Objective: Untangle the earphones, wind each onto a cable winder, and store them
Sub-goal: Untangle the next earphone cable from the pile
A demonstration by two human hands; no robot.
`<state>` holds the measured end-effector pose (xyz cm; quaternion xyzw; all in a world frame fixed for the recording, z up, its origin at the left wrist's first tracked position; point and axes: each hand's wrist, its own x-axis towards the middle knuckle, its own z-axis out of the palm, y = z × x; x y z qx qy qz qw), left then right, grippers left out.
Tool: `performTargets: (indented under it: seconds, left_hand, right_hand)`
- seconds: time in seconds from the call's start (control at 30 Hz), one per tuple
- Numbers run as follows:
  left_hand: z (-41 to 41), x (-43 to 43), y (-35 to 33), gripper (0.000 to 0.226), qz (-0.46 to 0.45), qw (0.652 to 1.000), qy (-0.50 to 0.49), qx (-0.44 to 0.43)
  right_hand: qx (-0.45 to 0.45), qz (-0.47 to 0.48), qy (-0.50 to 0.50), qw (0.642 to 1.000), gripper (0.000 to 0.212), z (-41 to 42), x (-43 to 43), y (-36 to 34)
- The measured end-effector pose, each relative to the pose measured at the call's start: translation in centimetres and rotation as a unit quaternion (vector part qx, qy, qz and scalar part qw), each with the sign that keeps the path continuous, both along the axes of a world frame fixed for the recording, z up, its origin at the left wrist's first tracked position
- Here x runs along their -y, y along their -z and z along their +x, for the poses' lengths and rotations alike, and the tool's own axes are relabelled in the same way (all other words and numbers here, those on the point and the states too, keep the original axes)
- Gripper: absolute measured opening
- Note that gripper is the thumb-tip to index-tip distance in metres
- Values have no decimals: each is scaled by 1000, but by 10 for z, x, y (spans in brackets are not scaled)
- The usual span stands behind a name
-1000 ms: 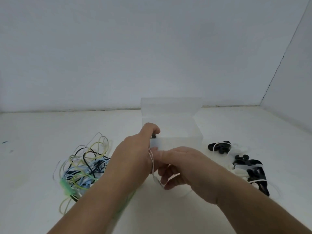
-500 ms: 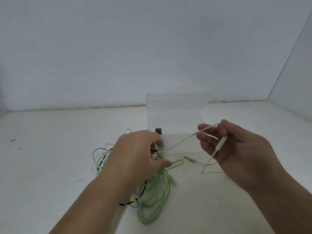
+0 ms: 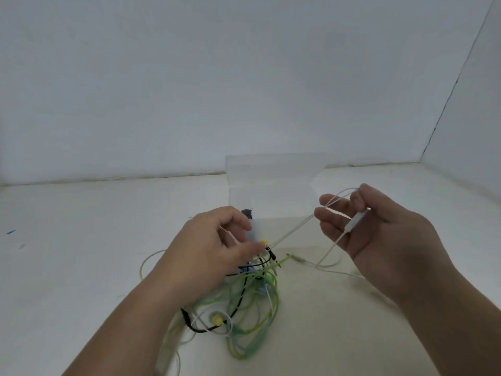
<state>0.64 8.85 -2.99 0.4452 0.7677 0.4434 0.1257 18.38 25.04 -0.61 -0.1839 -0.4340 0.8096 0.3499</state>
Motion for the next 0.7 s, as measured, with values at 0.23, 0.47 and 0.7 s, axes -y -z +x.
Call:
performTargets:
  seconds: [0.23,0.47,0.7]
  left_hand:
    - [5,-3,2,15,38,998,-36,-35]
    - [15,-4,-5,17,89,991,-41,96]
    - [12,-5,-8,26,145,968,-106,176]
  right_hand:
    - [-2,17,-7,1000,37,1,-1,-2]
    - [-18,-58,-23,998,37,-1,-1,3]
    - [6,-72,-49,996,29,-2,2,4]
